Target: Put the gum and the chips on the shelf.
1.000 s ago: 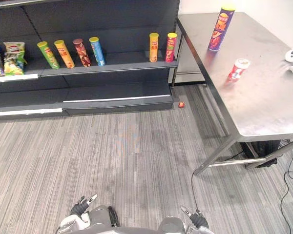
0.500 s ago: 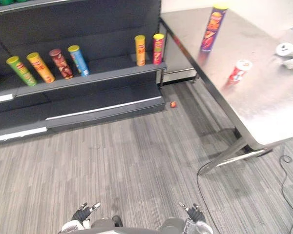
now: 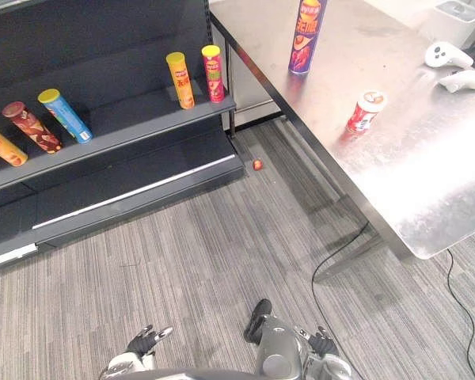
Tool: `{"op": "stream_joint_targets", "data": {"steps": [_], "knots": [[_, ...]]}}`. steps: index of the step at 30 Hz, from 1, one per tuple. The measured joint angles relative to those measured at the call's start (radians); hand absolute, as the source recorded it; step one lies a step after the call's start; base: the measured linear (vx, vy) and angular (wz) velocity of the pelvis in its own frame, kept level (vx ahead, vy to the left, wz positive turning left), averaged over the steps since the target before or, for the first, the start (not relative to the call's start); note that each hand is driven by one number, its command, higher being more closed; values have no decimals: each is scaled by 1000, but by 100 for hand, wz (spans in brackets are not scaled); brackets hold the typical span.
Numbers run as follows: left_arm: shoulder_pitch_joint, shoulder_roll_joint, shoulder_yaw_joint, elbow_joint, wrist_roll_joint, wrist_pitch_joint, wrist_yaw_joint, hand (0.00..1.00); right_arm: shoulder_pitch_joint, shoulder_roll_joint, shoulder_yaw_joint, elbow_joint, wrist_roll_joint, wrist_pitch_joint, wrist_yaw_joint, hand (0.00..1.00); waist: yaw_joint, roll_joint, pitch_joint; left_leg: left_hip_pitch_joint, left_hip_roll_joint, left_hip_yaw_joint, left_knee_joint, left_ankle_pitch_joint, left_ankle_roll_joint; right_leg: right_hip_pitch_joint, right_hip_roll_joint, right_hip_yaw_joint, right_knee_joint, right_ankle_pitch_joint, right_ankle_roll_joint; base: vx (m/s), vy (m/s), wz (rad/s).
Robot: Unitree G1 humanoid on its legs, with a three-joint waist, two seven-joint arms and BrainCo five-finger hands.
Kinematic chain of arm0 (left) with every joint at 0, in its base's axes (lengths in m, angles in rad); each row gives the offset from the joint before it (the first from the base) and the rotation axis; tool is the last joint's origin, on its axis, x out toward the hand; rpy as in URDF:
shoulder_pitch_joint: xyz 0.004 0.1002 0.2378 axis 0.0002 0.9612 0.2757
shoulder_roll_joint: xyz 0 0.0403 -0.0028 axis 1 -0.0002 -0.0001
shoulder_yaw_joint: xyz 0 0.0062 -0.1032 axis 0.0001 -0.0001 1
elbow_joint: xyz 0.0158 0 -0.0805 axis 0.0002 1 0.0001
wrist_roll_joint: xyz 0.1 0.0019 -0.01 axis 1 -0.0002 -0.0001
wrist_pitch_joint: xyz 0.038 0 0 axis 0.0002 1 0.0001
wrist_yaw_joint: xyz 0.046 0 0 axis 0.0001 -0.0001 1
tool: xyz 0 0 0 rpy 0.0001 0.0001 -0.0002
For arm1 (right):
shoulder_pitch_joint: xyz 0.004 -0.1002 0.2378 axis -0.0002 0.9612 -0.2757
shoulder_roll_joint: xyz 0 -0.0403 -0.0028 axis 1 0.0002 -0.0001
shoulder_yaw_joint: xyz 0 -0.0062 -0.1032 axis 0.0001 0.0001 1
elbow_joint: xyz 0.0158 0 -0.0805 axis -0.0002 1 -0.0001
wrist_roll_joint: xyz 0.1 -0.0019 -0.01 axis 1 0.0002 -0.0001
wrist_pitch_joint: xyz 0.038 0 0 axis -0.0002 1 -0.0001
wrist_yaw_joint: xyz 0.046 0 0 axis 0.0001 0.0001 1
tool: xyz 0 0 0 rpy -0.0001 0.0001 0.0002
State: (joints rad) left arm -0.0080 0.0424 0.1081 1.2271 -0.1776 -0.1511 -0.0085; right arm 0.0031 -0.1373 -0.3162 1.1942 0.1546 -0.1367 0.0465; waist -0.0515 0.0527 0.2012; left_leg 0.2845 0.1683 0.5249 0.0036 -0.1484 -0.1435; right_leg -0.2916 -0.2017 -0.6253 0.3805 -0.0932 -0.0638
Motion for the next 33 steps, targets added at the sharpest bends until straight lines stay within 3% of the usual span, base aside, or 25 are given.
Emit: {"op": "stream_joint_targets", "data": {"steps": [3,4,6,8,9,10,11,14,15,18,20,23,24,25,29,30,33], "knots": [[2,6,17,-1,-1,1,2,0,2,10,4,1,1,1,0,0,1,-22,-6,1,1,11,71,11,-16,-1,-24,-3,56,-81,21,83,-85,-6],[4,25,16,-3,-3,3,4,0,9,22,7,2,2,0,-1,0,-2,-44,-18,-87,33,4,274,10,-18,9,-46,-9,43,-87,23,88,-104,-12],[4,30,13,-6,-12,2,4,0,20,12,14,1,3,-3,-1,0,-1,-23,-19,-180,105,-37,508,40,-44,47,-21,-11,-8,-80,34,105,-86,-31],[13,19,14,-7,-18,0,4,0,34,-4,32,4,13,-3,1,0,0,1,-27,-253,172,-101,734,168,-53,91,39,45,-47,-79,34,133,-28,-81],[14,23,16,-6,-20,0,4,0,37,-6,32,4,16,-3,1,0,2,-2,-28,-274,182,-120,783,201,-58,94,56,76,-59,-80,32,207,53,-110],[12,17,19,-6,-36,-1,4,0,35,-5,27,3,23,-3,-1,0,5,6,-29,-314,176,-151,866,128,-81,104,76,126,-74,-79,29,211,94,-116],[11,15,27,-6,-47,-1,2,0,38,-4,8,5,32,-3,-3,0,2,3,-26,-342,154,-149,895,35,-68,120,88,180,-87,-75,23,176,79,-111],[19,4,79,-17,-75,-8,4,0,65,-1,-23,8,77,-2,-8,0,17,-1,-25,-396,112,-153,803,-70,6,170,112,309,-104,-75,22,186,97,-107],[19,2,85,-18,-85,-12,4,0,72,0,-33,9,84,-3,-9,0,24,-1,-25,-407,106,-161,759,-74,13,174,115,336,-104,-75,23,161,159,-136],[33,1,107,-36,-93,-14,4,0,71,21,-81,-2,89,-9,-14,0,25,-2,-24,-419,93,-269,371,-54,48,172,117,477,-105,-83,37,168,281,-161],[34,-3,127,-36,-92,-14,4,0,81,23,-102,-4,89,-9,-14,0,25,-2,-24,-406,103,-298,244,-16,51,165,108,524,-105,-84,57,153,356,-136],[37,-15,169,-34,-92,-15,6,0,116,23,-155,-6,88,-8,-15,0,22,8,-30,-411,114,-366,154,12,36,134,93,614,-123,-65,130,141,416,-133],[41,-18,177,-33,-94,-15,5,0,125,23,-179,-2,85,-6,-15,0,23,10,-32,-415,103,-380,170,45,-11,134,88,646,-146,-50,159,153,453,-127],[47,-16,178,-34,-93,-18,6,0,130,34,-210,2,82,-5,-16,0,22,5,-43,-419,70,-378,182,44,-14,149,71,680,-196,-35,182,185,456,-100],[53,43,143,-27,-93,-23,10,0,148,101,-317,53,76,4,-16,0,0,-82,-80,-421,-36,-296,211,-21,21,176,-24,676,-279,57,226,253,356,-46],[51,47,138,-17,-93,-23,11,0,138,103,-335,52,75,3,-15,0,-3,-78,-79,-419,-39,-285,223,-28,32,173,-28,677,-276,70,225,285,288,-70],[43,43,82,5,-92,-21,11,0,88,101,-340,42,82,2,-15,0,2,-29,-53,-324,-34,-192,218,-45,50,120,-28,572,-148,137,138,197,251,-101]]}}
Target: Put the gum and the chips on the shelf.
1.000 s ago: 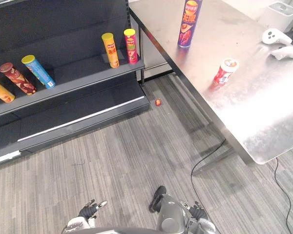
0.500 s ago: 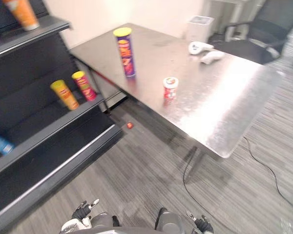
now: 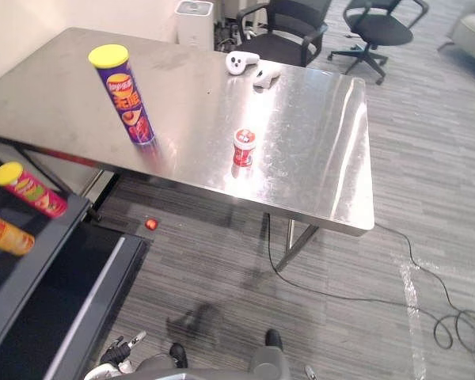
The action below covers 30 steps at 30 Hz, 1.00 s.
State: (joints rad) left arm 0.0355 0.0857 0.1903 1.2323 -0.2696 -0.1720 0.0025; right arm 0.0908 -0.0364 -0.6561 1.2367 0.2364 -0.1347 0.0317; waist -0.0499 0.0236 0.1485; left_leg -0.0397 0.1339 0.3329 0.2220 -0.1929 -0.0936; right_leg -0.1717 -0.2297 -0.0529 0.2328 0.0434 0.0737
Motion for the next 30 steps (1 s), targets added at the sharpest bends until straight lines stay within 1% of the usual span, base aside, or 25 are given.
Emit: {"op": "stream_joint_targets", "data": {"steps": [1,2,3,4,5,6,8,10,12,13,15,16,17,18,19,20,21,22,23,25,27,30], "knots": [[4,-2,-30,-1,0,0,0,0,-22,-4,29,-4,0,0,0,0,1,23,11,41,-1,28,-11,0,19,-39,-18,-117,96,5,-25,137,175,-108],[9,-2,-49,-1,3,0,-1,0,-31,-20,55,-5,-1,0,1,0,-2,36,17,71,-9,52,-19,-10,35,-68,-46,-254,184,-27,-70,132,150,-101],[9,-3,-53,0,4,1,-1,0,-31,-28,73,-5,-1,0,0,0,-2,37,17,87,-16,63,-27,-13,40,-71,-65,-331,206,-40,-90,151,106,-96],[8,-4,-59,0,6,2,-1,0,-29,-39,101,-6,-3,-1,0,0,1,39,15,107,-28,82,-39,-13,41,-63,-88,-436,200,-45,-98,178,52,-103],[7,-3,-63,1,9,3,-2,0,-30,-48,126,-5,-3,-2,-1,0,1,40,15,114,-32,98,-50,-13,40,-56,-86,-494,171,-45,-98,179,25,-101],[6,-3,-67,1,9,3,-3,0,-31,-47,132,-6,-3,-3,-1,0,1,40,15,115,-33,100,-51,-13,40,-51,-82,-514,151,-44,-97,173,-41,-85],[-4,-6,-78,1,14,8,-7,0,-27,-52,156,-2,-11,-2,-1,0,-3,40,15,115,-33,97,-46,-13,40,-28,-58,-522,62,-36,-84,148,-72,-53],[-10,-15,-100,0,24,7,-10,0,-12,-56,166,-3,-32,-1,-2,0,-4,39,15,116,-36,87,-23,-9,34,25,-40,-516,-29,-12,-47,124,-22,-17],[-11,-17,-108,-1,40,5,-8,0,-7,-65,185,-3,-40,-1,-5,0,-2,40,12,132,-45,86,-36,-9,34,60,-29,-515,-88,2,-25,91,28,6],[-11,-15,-107,-2,40,6,-6,0,-14,-64,196,-4,-40,-2,-8,0,-1,35,7,132,-51,86,-43,-9,33,73,-21,-516,-121,11,-14,85,41,11],[-11,-13,-107,-4,38,5,0,0,-21,-64,215,-4,-40,-7,-19,0,2,23,0,133,-62,86,-39,-9,33,96,-19,-516,-169,21,0,75,44,18],[-10,-13,-106,-4,38,5,2,0,-21,-64,221,-4,-40,-9,-25,0,4,21,-1,135,-65,86,-36,-9,33,107,-19,-516,-182,21,0,59,52,16],[-10,-12,-105,-4,37,3,2,0,-21,-65,233,-4,-40,-10,-29,0,10,16,-5,137,-69,87,-20,-9,33,127,-21,-515,-206,33,14,79,54,3],[-10,-12,-104,-6,38,-2,2,0,-21,-63,234,-5,-40,-10,-29,0,22,9,-7,127,-71,89,32,-10,32,146,-28,-512,-225,44,6,85,74,-1],[-11,-9,-101,-8,38,-5,1,0,-24,-62,234,-6,-40,-11,-29,0,27,-10,-2,98,-69,87,82,-26,32,155,-49,-510,-232,51,7,35,86,0],[-9,-6,-96,-10,39,-16,0,0,-38,-62,233,0,-39,-10,-30,0,29,-26,-4,88,-86,78,-7,-90,47,162,-75,-498,-236,55,14,-31,75,8],[-4,-10,-97,-10,39,-16,-1,0,-39,-70,229,4,-39,-11,-32,0,25,-11,-14,108,-89,63,-162,-30,48,163,-66,-501,-238,58,18,-57,74,-4],[7,-17,-77,-19,26,-14,3,0,-48,-83,228,2,-36,-11,-37,0,30,1,-24,128,-88,71,-240,66,41,165,-57,-485,-253,61,34,-7,66,-20],[10,-4,-76,-20,27,-16,8,0,-53,-63,232,-8,-35,-15,-31,0,31,-18,-26,126,-95,71,-223,68,39,176,-61,-476,-266,67,41,29,61,-24],[18,21,-76,-16,29,-13,13,0,-56,-42,218,-2,-28,-18,-30,0,29,-40,-38,129,-103,68,-219,68,39,179,-66,-459,-267,67,41,76,26,-5],[20,27,-74,-15,29,-13,15,0,-55,-33,168,-2,-4,-18,-36,0,29,-52,-44,131,-101,67,-218,67,40,180,-64,-455,-267,67,41,80,-11,-1],[20,29,-62,-15,39,-13,18,0,-55,-45,70,-2,29,-19,-47,0,29,-39,-38,137,-92,66,-213,67,40,189,-56,-454,-267,67,41,46,-42,-2]]}}
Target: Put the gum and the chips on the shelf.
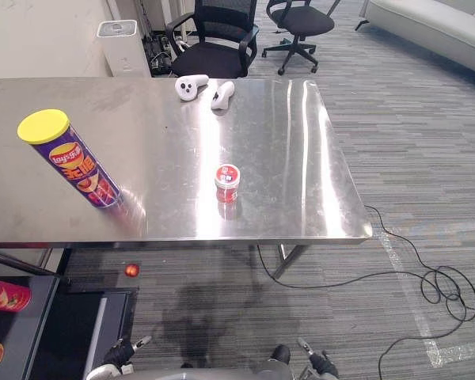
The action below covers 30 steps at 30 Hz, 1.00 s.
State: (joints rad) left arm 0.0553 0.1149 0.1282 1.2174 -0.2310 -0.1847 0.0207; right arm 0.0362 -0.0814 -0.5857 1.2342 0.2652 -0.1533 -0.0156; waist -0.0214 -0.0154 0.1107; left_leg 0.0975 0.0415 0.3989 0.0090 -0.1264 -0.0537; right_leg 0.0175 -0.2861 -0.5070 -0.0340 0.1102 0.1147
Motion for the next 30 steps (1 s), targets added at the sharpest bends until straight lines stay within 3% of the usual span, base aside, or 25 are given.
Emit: {"op": "stream_joint_targets", "data": {"steps": [3,9,15,18,24,27,30], "knots": [[9,-8,31,5,15,1,0,0,4,-29,-99,0,13,0,-13,0,-2,17,3,26,14,-1,7,-1,-1,27,13,5,1,0,0,19,-58,-6],[22,-10,64,4,19,8,-5,0,-12,-94,-249,1,31,0,-26,0,-2,24,-2,28,17,-2,14,-1,-2,29,14,10,2,0,0,-17,-35,-2],[52,-13,124,6,19,22,-6,0,-61,-149,-437,40,163,0,-35,0,-6,25,-6,30,16,-3,11,-1,-1,29,18,14,2,0,0,-55,-41,0],[60,-14,175,8,19,22,-4,0,-84,-219,-517,22,226,-9,-90,0,-11,23,-23,28,14,-3,8,-1,-1,28,20,21,-3,0,0,-78,-50,0],[92,-17,192,9,17,21,3,0,-116,-275,-503,-295,202,-58,-204,0,-53,13,-94,28,16,-2,-42,-5,1,23,36,28,-37,-1,0,-85,-57,-3],[99,-24,192,8,16,21,7,0,-121,-273,-443,-522,131,-71,-273,0,-58,10,-101,28,13,3,-48,-9,0,18,38,45,-44,-1,1,-124,-57,-9],[109,-34,189,2,16,21,10,0,-121,-272,-422,-627,63,-74,-310,0,-57,8,-111,27,13,5,-41,-9,-1,18,39,52,-49,-1,1,-98,-52,-8]]}}
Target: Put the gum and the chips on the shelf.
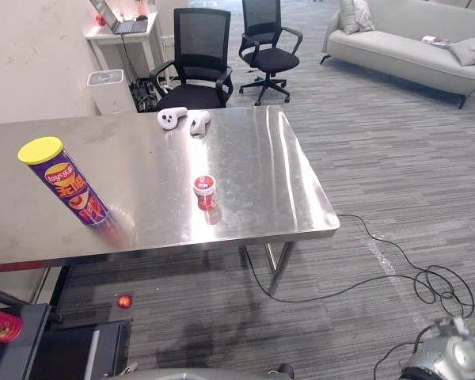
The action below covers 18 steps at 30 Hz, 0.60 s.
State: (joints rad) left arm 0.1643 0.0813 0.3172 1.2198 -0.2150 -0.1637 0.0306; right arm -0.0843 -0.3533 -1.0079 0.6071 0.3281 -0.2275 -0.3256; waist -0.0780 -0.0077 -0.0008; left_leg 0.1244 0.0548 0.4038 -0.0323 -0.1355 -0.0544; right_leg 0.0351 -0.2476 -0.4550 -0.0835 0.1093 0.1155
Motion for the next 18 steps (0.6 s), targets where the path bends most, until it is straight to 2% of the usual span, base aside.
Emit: {"op": "stream_joint_targets", "data": {"steps": [2,7,9,11,18], "knots": [[17,-7,-20,-12,0,-1,2,0,0,9,46,-165,-90,-6,-44,0,0,7,-13,-7,2,4,1,5,-6,-15,2,12,3,1,1,-82,-59,-9],[29,-9,-47,-39,0,0,4,0,0,39,140,-357,-136,-18,-54,0,5,10,-15,-17,6,2,1,17,-8,-32,6,15,9,4,6,-28,-42,-2],[32,-9,-51,-49,0,0,4,0,8,60,192,-444,-161,-27,-30,0,5,10,-15,-17,8,2,1,17,-9,-32,8,16,9,4,6,-12,-16,-1],[33,-8,-66,-63,0,0,3,0,33,62,272,-523,-188,-28,30,0,16,9,-15,-17,7,1,0,17,-8,-32,7,15,9,4,6,0,0,0],[34,-1,-95,-81,3,0,-8,0,50,54,453,-560,-209,-28,193,0,48,-1,-10,-19,6,-10,0,18,-8,-31,6,6,14,4,6,5,-8,3]]}}
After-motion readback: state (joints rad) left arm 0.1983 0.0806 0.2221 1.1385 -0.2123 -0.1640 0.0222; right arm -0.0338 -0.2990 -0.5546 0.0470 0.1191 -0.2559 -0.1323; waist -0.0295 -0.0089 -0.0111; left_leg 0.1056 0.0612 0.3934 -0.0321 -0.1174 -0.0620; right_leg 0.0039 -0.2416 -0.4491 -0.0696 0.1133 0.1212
